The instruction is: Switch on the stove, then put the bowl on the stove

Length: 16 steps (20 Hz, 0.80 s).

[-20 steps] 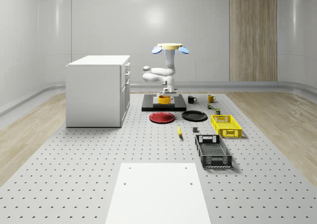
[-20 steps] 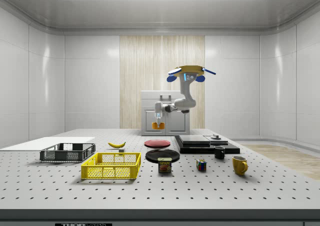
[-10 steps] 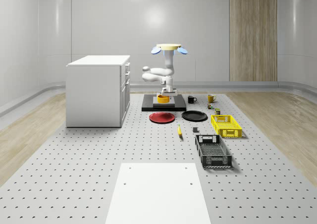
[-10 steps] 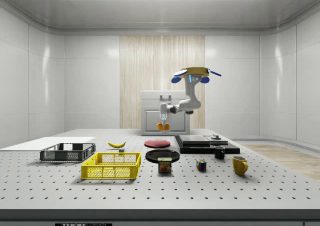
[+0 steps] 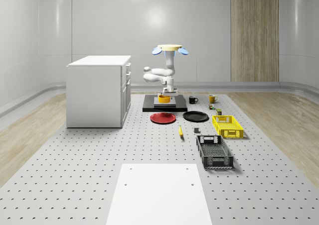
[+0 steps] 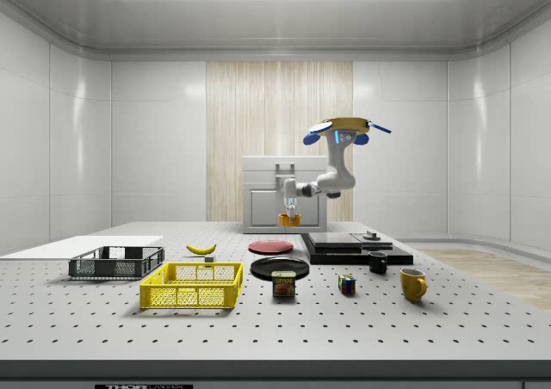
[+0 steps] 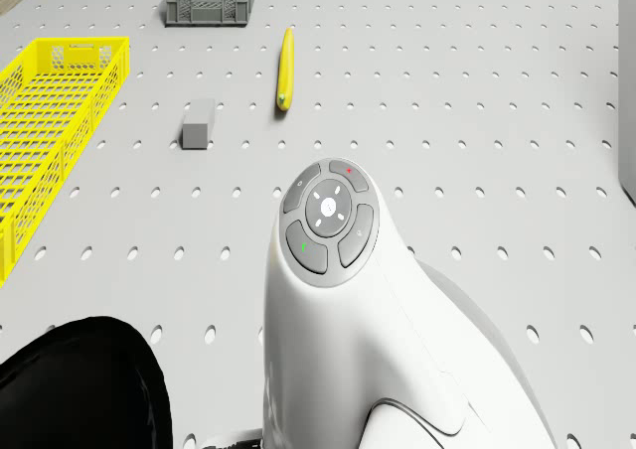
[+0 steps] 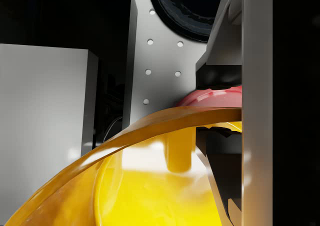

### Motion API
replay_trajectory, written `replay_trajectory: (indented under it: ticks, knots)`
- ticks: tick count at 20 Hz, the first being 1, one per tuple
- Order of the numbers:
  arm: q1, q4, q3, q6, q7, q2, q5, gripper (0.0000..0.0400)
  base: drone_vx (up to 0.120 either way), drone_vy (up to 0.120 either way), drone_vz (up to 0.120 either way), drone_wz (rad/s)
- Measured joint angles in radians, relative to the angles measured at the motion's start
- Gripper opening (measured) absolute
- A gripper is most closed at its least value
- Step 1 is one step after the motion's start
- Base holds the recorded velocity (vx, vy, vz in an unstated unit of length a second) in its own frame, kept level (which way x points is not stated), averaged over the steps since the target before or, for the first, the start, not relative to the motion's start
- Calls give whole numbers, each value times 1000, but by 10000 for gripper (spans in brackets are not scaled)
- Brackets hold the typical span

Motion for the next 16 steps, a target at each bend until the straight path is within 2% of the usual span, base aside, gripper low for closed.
replay_trajectory:
  ticks: [14, 16]
  knots:
    - [0, 0, 0, -1, 0, 1, 0, 108, -120, 0, 0, 0]
    - [0, 0, 0, -1, 0, 1, -1, 108, -120, -80, 0, 0]
